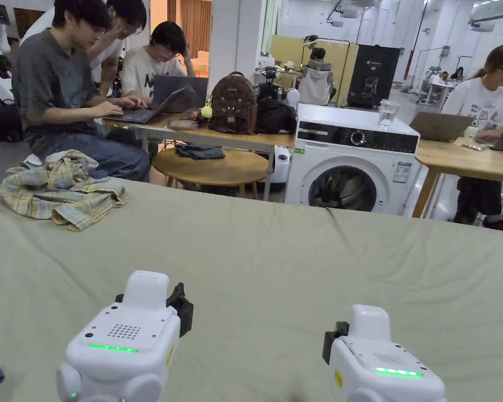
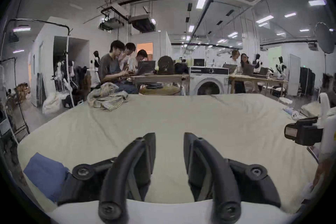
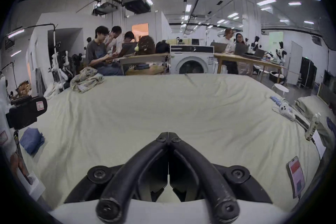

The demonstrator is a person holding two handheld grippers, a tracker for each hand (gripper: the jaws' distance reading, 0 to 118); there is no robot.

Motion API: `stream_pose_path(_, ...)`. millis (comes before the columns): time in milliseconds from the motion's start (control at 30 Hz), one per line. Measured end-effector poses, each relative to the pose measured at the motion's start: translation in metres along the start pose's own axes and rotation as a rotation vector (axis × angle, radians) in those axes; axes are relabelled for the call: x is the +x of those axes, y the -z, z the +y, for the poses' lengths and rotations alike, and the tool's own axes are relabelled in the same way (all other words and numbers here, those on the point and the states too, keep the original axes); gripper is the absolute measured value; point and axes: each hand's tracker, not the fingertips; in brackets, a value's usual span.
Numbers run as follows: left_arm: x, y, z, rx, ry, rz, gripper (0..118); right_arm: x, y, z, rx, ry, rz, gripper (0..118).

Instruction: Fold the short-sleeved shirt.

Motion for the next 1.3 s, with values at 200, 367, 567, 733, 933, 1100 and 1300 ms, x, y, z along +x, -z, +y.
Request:
stream_pose_path(200,0.008,0.004,-0.002,0.023,0.011,0.014,0,0.006,-0.006,0.003,0.105,0.02,-0.028,0)
stream_pose_path(367,0.008,0.004,-0.008,0.026,-0.017,0.034,0,0.008,-0.012,-0.001,0.172,0.042,-0.038,0)
stream_pose_path(567,0.003,0.004,-0.011,0.049,0.016,0.035,0,0.009,-0.018,0.0,0.213,0.036,-0.032,0)
stream_pose_path(733,-0.001,-0.001,-0.006,0.08,-0.008,0.06,0,0.008,-0.018,0.0,0.225,0.016,-0.036,0)
stream_pose_path(933,0.003,-0.004,-0.002,0.085,0.002,0.057,0,0.007,-0.017,-0.004,0.217,0.018,-0.029,0)
stream_pose_path(1100,0.004,-0.005,-0.003,0.071,-0.009,0.05,51,0.006,-0.017,-0.007,0.217,0.005,-0.037,61)
stream_pose_path(1300,0.007,-0.01,-0.006,0.086,-0.017,0.053,69,0.007,-0.018,-0.005,0.231,0.019,-0.071,83)
